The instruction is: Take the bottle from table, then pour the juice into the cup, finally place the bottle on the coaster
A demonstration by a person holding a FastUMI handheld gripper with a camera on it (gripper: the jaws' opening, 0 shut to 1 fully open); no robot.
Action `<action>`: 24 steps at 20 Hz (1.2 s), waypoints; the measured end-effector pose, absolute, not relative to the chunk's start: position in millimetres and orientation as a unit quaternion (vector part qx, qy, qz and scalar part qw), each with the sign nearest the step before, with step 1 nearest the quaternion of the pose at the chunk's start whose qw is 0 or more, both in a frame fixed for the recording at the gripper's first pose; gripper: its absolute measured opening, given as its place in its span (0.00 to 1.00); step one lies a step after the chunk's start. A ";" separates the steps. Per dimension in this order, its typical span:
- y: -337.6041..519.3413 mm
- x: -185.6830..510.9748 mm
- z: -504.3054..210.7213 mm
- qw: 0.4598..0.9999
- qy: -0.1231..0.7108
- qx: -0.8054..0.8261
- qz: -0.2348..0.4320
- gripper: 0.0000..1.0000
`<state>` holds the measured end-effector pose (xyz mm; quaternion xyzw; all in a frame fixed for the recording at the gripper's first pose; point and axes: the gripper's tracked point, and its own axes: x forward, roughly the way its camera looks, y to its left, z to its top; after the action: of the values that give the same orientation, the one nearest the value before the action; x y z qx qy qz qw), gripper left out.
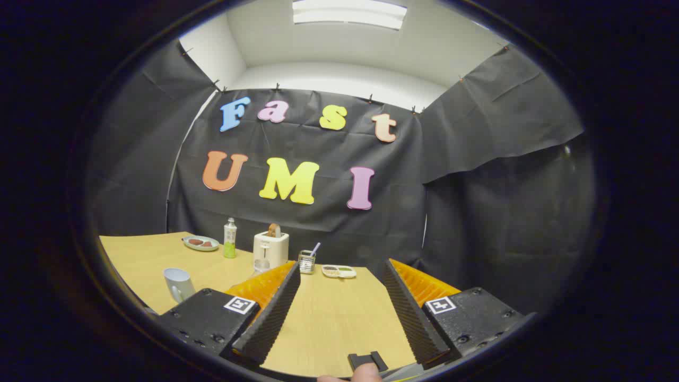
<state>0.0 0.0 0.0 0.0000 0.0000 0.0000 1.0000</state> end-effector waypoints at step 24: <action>6.1 14.0 -20.9 0.999 0.022 0.024 0.012 1.00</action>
<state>14.0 6.1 -20.9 0.0244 0.0216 0.0119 0.9994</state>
